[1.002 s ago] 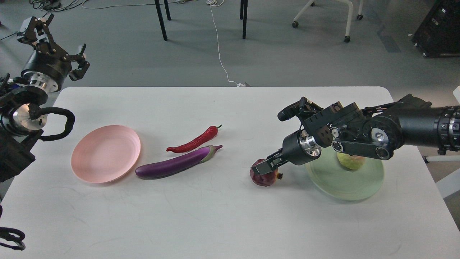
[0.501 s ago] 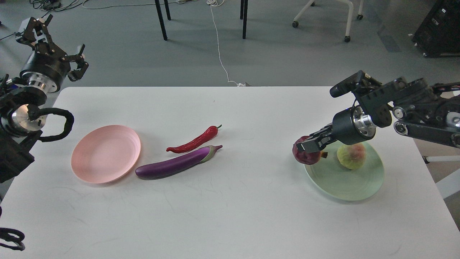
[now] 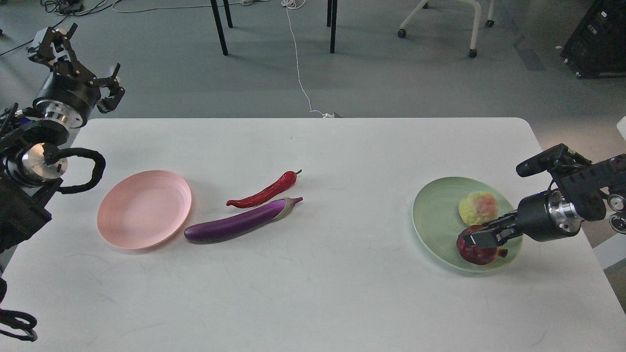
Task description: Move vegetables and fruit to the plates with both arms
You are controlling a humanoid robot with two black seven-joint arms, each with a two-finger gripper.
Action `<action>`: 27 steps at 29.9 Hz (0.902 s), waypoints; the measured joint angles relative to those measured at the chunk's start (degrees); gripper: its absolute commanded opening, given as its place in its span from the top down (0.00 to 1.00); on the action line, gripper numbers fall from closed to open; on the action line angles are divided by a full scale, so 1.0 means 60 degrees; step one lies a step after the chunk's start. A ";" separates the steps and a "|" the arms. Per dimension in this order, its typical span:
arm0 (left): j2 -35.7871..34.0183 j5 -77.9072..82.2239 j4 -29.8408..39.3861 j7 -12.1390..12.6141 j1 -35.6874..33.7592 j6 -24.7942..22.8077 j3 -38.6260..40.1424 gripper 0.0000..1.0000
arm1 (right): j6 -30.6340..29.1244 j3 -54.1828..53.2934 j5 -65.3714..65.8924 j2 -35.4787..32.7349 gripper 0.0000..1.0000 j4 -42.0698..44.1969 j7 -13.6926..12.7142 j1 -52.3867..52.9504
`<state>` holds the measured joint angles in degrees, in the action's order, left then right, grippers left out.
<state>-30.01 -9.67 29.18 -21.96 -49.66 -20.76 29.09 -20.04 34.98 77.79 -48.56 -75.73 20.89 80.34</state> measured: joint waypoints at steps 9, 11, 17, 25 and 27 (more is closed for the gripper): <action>-0.0227 -0.0003 0.0015 0.0045 -0.0006 -0.0696 0.0000 0.02 | -0.0013 -0.0765 -0.0505 -0.0068 0.02 0.0062 -0.0113 0.0097; -0.0422 0.0002 0.0017 0.0022 -0.0048 -0.1002 0.0001 0.02 | 0.0008 -0.1546 -0.1259 -0.0117 0.02 0.0299 -0.0112 -0.0016; -0.0554 0.0806 0.0198 0.0028 -0.0270 -0.1167 -0.0006 0.02 | -0.0006 -0.4185 -0.4835 0.0165 0.01 0.1792 -0.0106 -0.0544; -0.1094 0.3579 0.2542 0.0109 -0.0487 -0.1212 -0.0032 0.02 | -0.0006 -0.6561 -0.7731 0.1959 0.01 0.5090 -0.0035 -0.1160; -0.1261 0.4613 0.3210 0.0071 -0.0492 -0.1177 -0.0032 0.02 | 0.0040 -0.7066 -0.8135 0.2381 0.01 0.5762 -0.0002 -0.1493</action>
<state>-37.58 18.00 48.44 -21.53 -52.61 -27.82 28.90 -19.80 -7.42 28.98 -34.27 -41.16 20.88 71.38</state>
